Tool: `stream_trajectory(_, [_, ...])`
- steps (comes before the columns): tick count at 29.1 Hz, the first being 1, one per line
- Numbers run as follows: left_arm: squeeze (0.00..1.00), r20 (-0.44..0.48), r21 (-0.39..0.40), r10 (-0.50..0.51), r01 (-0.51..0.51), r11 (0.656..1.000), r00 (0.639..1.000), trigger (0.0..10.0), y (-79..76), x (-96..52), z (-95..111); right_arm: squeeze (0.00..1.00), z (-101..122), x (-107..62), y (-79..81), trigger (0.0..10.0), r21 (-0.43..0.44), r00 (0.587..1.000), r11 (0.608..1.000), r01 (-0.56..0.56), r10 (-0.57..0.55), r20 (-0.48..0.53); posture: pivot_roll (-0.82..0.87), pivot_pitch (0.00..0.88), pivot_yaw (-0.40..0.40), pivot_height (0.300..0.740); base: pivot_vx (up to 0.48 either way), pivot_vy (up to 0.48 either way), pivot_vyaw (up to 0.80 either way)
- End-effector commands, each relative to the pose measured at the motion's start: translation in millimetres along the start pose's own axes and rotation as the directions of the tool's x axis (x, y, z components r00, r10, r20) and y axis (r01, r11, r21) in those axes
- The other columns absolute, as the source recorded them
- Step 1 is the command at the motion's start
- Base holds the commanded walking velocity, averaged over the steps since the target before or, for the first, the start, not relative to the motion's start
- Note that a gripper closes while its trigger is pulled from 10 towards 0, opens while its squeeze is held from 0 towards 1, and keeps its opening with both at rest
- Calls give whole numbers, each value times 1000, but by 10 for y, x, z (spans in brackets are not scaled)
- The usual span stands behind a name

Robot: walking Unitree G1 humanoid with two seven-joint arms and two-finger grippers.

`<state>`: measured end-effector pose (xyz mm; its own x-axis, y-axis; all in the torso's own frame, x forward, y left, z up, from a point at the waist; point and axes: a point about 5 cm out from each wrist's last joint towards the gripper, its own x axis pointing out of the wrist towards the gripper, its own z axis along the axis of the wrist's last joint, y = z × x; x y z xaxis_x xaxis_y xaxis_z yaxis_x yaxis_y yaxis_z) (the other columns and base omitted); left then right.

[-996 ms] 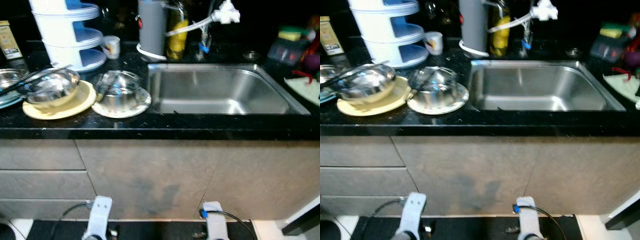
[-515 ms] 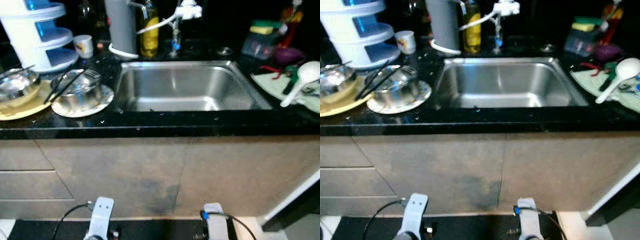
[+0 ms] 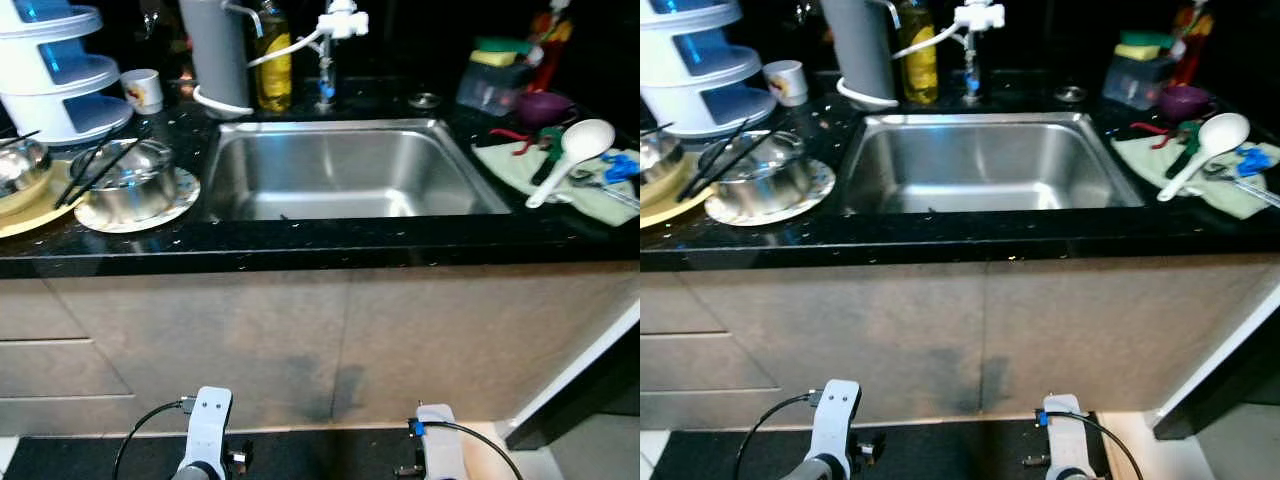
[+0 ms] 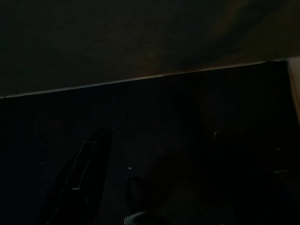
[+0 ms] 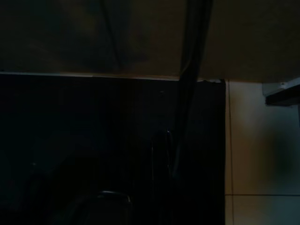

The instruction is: Kitchen organization

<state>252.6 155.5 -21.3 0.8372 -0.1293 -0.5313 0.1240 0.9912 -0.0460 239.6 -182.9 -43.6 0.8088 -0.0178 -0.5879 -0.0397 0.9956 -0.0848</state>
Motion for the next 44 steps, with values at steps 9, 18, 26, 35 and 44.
stream_trajectory(9, [0,-11,95,-9,10,995,1000,10000,17,-24,-36,0,-56,-19,58,10000,10,1000,1000,-13,13,-11,-95,109,-38,740,0,0,0])
stream_trajectory(18, [0,10,107,-32,31,994,999,10000,1,-19,8,0,-12,-14,32,10000,36,1000,999,-16,15,18,-96,103,-38,740,0,0,0])
stream_trajectory(26, [0,-14,124,-2,4,992,1000,10000,44,-26,-26,0,-3,-7,43,10000,27,1000,1000,-15,15,13,-95,110,-39,740,0,0,0])
stream_trajectory(35, [0,-2,124,20,-20,992,1000,10000,68,-25,-6,0,4,-5,75,10000,57,999,998,-39,38,21,-92,121,-38,740,0,0,-444])
stream_trajectory(44, [0,24,119,38,-41,992,999,10000,98,-28,41,0,60,9,72,10000,70,998,997,-38,35,44,-90,125,-37,740,0,0,-800])
